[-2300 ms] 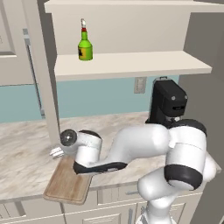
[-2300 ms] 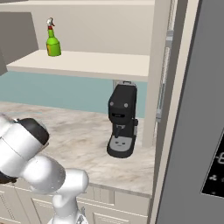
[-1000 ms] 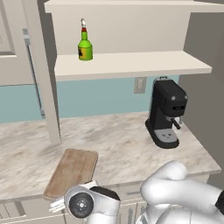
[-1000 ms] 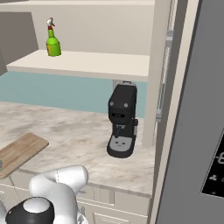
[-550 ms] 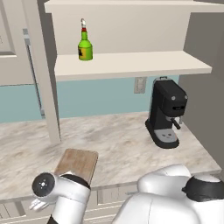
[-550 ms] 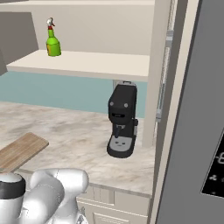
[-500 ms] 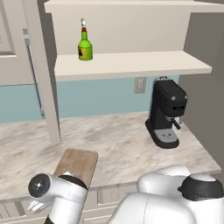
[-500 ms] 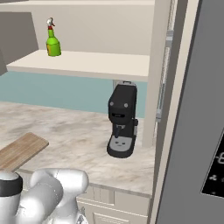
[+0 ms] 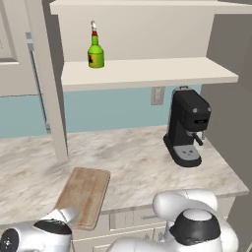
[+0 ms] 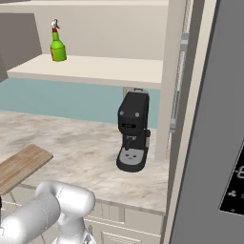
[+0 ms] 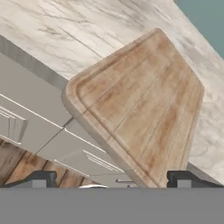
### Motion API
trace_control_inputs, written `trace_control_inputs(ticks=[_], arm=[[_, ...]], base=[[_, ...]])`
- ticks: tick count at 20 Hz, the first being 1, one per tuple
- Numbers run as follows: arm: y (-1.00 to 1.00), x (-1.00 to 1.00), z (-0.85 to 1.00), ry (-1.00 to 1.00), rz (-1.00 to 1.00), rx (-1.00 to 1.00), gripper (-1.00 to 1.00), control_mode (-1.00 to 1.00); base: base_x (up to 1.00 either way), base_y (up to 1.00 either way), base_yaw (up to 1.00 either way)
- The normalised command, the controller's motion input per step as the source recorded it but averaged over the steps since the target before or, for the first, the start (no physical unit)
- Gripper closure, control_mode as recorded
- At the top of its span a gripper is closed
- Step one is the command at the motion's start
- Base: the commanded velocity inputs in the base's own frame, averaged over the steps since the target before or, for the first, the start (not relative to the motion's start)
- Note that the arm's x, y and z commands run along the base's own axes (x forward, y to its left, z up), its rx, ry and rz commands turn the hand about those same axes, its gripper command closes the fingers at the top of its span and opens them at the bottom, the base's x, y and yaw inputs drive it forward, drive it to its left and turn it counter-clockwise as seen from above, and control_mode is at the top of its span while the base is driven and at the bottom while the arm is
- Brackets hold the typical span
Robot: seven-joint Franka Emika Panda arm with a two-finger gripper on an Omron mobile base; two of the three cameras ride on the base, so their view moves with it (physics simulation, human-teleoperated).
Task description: Move the cutting board and knife to the sink. Then move spray from the cabinet to the counter.
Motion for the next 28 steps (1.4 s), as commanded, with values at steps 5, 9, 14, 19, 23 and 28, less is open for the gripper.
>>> trace_control_inputs(ticks=[5,9,14,19,23,28], arm=[[0.00,0.00,-0.15,-0.07,0.00,-0.13,-1.00,-1.00],[0.00,0.00,-0.16,-0.04,0.00,-0.11,-1.00,-1.00],[-0.03,0.00,-0.11,-0.01,0.00,-0.09,-1.00,-1.00],[-0.03,0.02,-0.12,0.00,0.00,-0.08,-1.00,-1.00],[-0.10,0.07,-0.12,0.00,0.00,-0.07,-1.00,-1.00],[-0.18,0.13,-0.02,-0.03,0.00,-0.06,-1.00,-1.00]], base=[[0.00,0.00,0.00],[0.00,0.00,0.00],[0.00,0.00,0.00],[0.00,0.00,0.00],[0.00,0.00,0.00],[0.00,0.00,0.00]])
